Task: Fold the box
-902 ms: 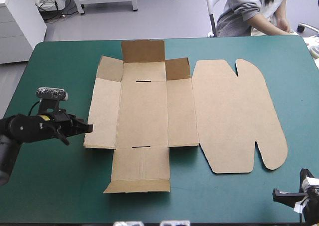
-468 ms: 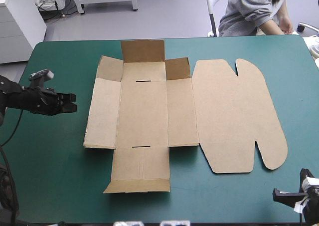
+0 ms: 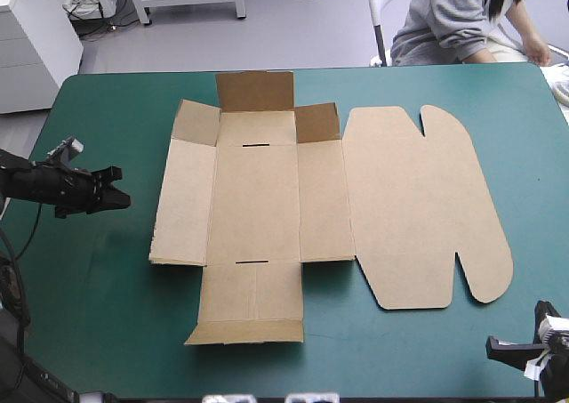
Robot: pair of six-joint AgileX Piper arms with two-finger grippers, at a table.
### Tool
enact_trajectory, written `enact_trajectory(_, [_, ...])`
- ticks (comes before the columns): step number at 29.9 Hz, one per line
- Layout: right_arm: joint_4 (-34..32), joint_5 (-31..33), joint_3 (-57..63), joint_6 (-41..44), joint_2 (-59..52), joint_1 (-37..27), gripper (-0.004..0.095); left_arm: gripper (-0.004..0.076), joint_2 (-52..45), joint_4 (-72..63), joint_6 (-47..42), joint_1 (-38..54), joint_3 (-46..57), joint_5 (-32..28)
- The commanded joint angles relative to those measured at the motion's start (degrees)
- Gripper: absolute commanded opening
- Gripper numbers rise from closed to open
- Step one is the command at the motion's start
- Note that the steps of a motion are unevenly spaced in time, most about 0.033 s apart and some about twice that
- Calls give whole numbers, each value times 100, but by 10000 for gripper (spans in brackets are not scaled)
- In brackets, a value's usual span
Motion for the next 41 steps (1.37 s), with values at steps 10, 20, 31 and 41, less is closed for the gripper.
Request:
enact_trajectory(10, [-55, -391, -155, -2, -173, -33, -19, 139, -29, -123, 58, -262, -182, 264])
enact_trajectory(20, [-55, -391, -155, -2, -173, -33, -19, 442, -29, -301, 0, -262, -182, 240])
enact_trajectory(31, [-55, -391, -155, -2, -173, -33, -19, 442, -29, -567, 0, -435, 59, 423])
enact_trajectory(41, [-55, -391, -155, -2, -173, -33, -19, 442, -29, -309, -252, -974, 293, 525])
